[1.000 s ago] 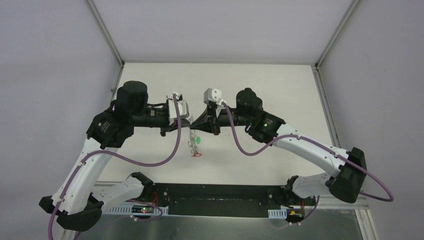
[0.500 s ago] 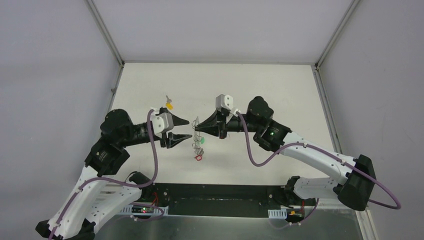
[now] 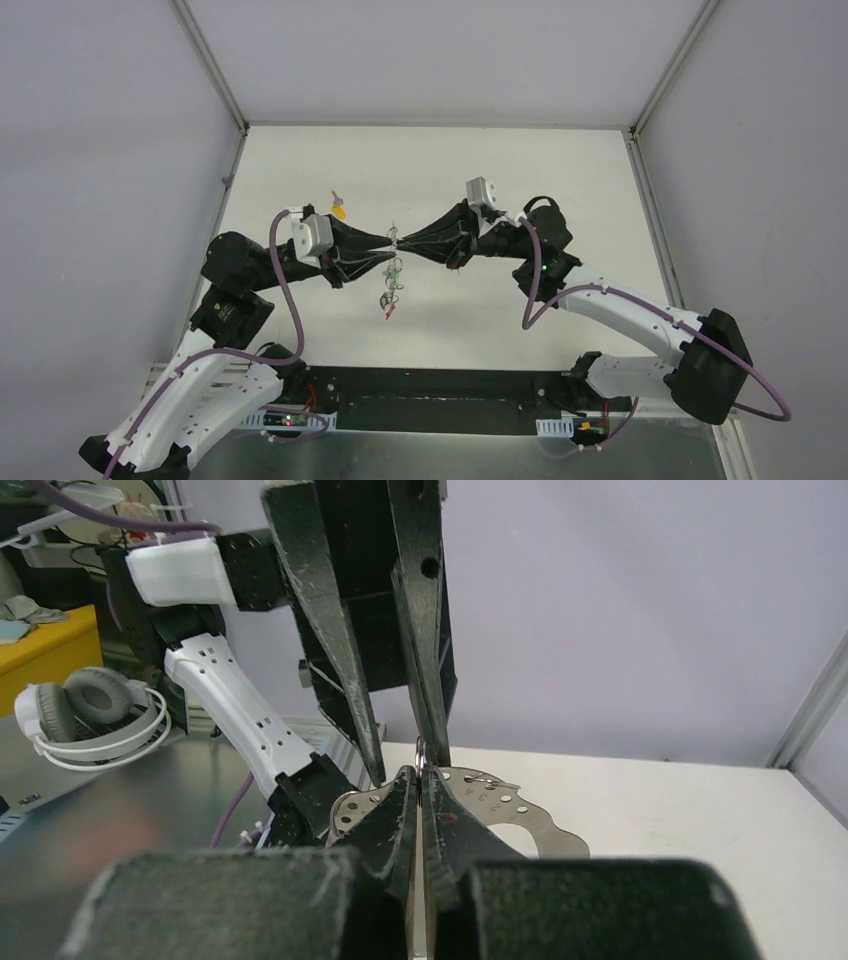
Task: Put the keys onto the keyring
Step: Adjust the keyring.
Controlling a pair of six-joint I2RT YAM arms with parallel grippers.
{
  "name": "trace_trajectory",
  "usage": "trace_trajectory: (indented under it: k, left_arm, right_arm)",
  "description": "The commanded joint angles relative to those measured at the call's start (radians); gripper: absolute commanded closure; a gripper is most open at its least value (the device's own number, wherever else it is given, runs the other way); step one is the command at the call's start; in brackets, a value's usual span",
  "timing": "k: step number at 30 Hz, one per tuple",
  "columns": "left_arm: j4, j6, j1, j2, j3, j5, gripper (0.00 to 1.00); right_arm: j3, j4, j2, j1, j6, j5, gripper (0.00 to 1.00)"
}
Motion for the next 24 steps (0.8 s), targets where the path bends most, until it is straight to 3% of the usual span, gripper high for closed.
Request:
trace_trajectory:
  k: [1, 10, 24]
  left_arm:
    - [0.145, -0.065, -0.01, 0.019, -0.01, 0.066, 0.76]
    - [0.178, -0.07, -0.01, 0.024, -0.009, 0.024, 0.81]
    - [0.185, -0.078, -0.01, 0.101, 0.047, 0.113, 0.82]
  right_arm:
    - [0.005, 0.185, -0.004, -0.009, 0.071, -0.04, 1.0]
    - [0.015, 0.185, 0.005, -0.011, 0.086, -0.061, 1.0]
    - [0.019, 0.164, 0.016, -0.011, 0.093, -0.05, 1.0]
